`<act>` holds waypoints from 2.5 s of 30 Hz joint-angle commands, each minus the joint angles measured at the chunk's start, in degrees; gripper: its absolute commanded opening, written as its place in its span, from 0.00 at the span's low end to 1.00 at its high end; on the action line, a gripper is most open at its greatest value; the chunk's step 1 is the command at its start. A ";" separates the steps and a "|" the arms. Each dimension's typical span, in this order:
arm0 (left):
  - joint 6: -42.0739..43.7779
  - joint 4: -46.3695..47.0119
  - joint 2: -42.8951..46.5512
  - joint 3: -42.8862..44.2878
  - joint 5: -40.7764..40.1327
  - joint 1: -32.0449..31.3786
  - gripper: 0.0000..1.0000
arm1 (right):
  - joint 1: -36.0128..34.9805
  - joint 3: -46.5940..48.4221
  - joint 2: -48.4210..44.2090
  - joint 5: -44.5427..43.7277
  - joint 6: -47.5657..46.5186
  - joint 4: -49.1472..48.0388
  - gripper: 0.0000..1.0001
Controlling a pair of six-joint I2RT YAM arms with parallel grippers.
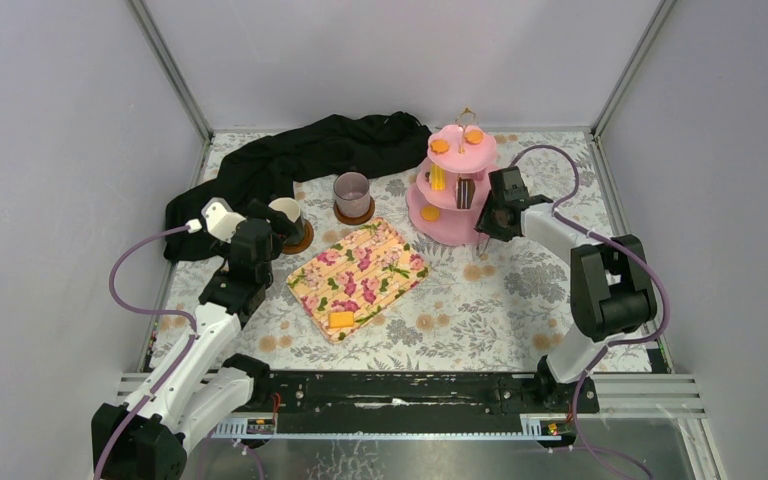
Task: Serve the afternoon tea
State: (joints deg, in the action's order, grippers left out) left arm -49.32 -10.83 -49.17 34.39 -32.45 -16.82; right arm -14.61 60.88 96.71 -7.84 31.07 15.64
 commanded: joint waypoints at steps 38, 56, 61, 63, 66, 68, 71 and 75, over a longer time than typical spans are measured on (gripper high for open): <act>1.45 -9.33 -2.81 4.13 25.39 0.39 0.94 | -34.42 -5.92 -20.31 -11.44 3.38 13.57 0.37; -7.79 -11.39 -2.55 -3.14 18.02 -23.29 0.71 | -42.96 -5.99 -20.55 -10.76 3.25 12.93 0.33; -9.65 -13.80 -5.30 -3.39 12.88 -29.28 0.59 | -43.07 -7.55 -22.64 -10.60 2.86 13.19 0.33; -11.14 -14.02 -5.33 -4.26 11.93 -30.64 0.53 | -43.09 -8.01 -23.46 -9.99 2.73 13.19 0.32; -13.16 -15.33 -4.45 -4.68 9.79 -32.02 0.46 | -43.48 -8.18 -24.19 -8.91 1.94 13.47 0.29; -14.66 -16.70 -3.05 -4.48 7.49 -32.52 0.46 | -43.93 -7.53 -23.82 -7.83 1.14 13.99 0.29; -16.95 -18.33 0.41 -3.74 3.70 -32.67 0.47 | -45.71 -5.48 -22.30 -7.30 -0.18 15.25 0.29; -20.68 -21.47 3.74 -1.93 -2.84 -32.71 0.51 | -48.35 -2.12 -19.86 -5.31 -1.44 16.60 0.29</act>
State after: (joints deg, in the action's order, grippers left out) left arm -64.86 -28.36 -48.03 30.17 -25.89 -49.15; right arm -60.38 53.76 75.13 -15.33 32.08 31.16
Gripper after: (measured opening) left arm 0.495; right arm 0.294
